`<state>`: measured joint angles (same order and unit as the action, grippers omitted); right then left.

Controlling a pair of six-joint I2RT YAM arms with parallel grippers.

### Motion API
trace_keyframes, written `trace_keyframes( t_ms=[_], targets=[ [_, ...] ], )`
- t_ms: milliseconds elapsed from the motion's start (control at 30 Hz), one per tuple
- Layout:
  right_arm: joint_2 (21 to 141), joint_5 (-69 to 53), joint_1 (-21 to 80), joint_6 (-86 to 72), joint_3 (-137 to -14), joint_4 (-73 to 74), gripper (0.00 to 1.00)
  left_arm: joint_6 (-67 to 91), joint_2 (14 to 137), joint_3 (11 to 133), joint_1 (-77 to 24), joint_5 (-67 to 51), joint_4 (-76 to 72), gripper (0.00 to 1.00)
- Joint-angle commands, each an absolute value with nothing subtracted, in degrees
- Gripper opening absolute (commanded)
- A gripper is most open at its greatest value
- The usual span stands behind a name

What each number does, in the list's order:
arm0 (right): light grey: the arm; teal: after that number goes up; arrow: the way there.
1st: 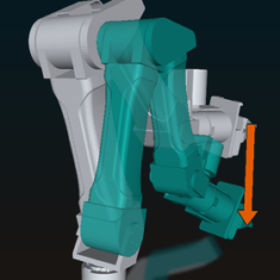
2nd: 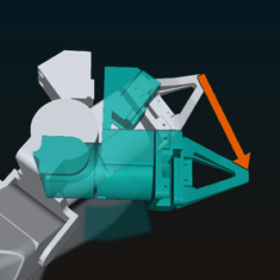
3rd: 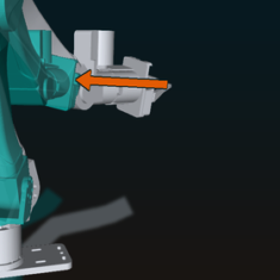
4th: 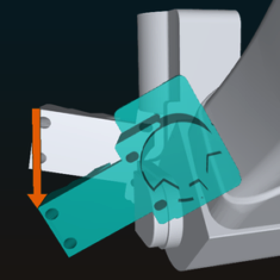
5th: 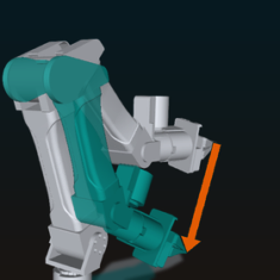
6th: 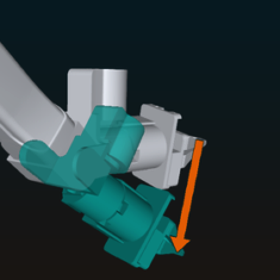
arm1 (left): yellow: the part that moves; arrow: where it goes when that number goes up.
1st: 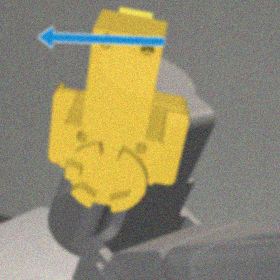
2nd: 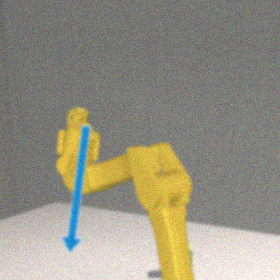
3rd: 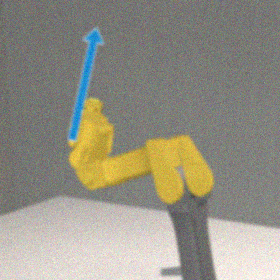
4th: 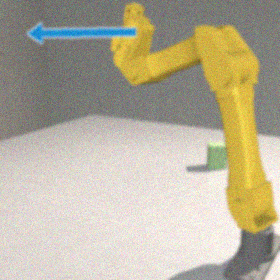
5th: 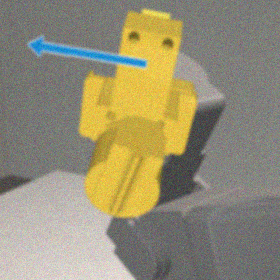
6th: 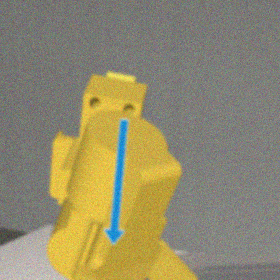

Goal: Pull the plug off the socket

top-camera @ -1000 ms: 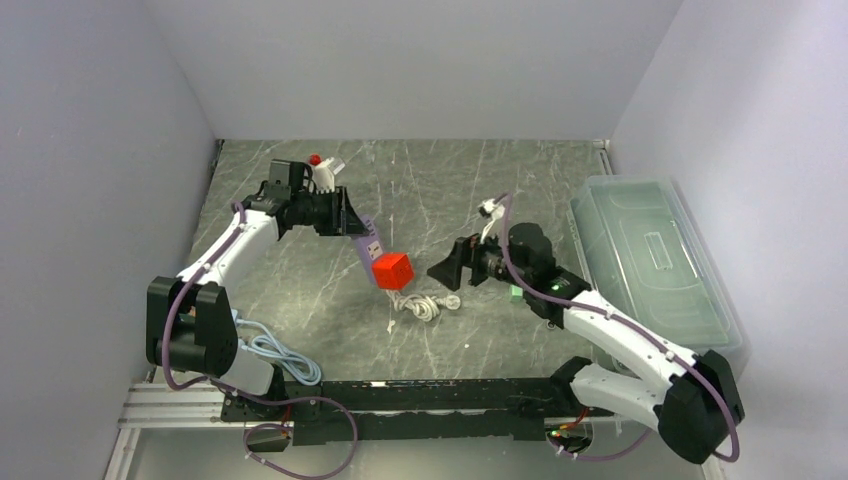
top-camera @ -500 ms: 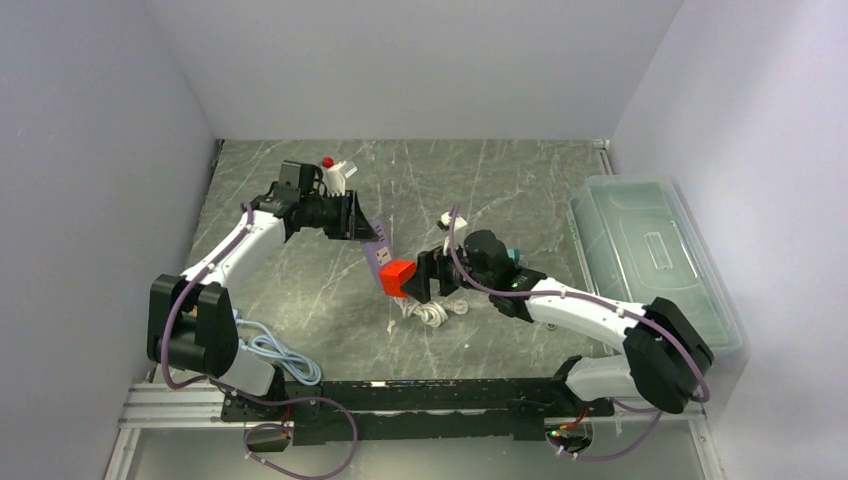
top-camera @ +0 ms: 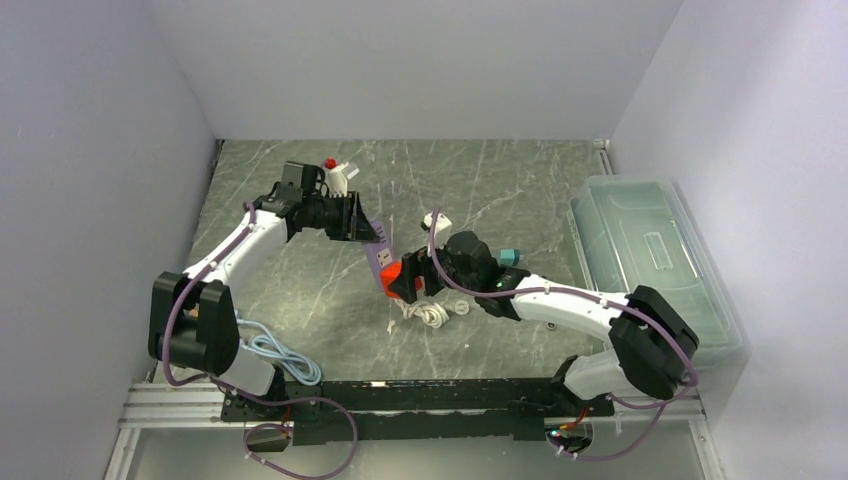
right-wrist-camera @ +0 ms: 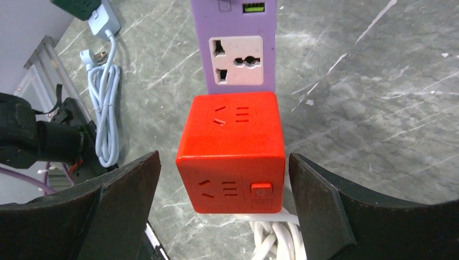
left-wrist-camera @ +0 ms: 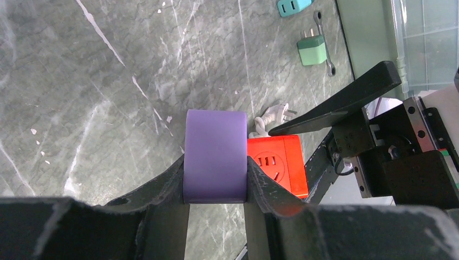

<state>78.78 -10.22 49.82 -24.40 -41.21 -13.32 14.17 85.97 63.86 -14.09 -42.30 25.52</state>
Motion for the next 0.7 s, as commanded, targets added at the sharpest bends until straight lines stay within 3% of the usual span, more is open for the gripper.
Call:
trace_keyframes(
  t_ms=[0, 433, 667],
  targets=[
    [79.5, -6.9, 50.9, -22.6, -44.6, -14.5, 0.91, 14.1, 85.7, 65.0, -14.6, -45.7, 24.3, 0.00],
    [81.8, -4.9, 52.0, -22.4, -45.0, -14.0, 0.85, 14.1, 86.0, 64.9, -14.6, -46.0, 24.3, 0.00],
    [82.1, -6.0, 51.9, -21.5, -45.0, -14.6, 0.63, 14.0, 86.0, 65.1, -14.7, -46.2, 24.4, 0.00]
  ],
)
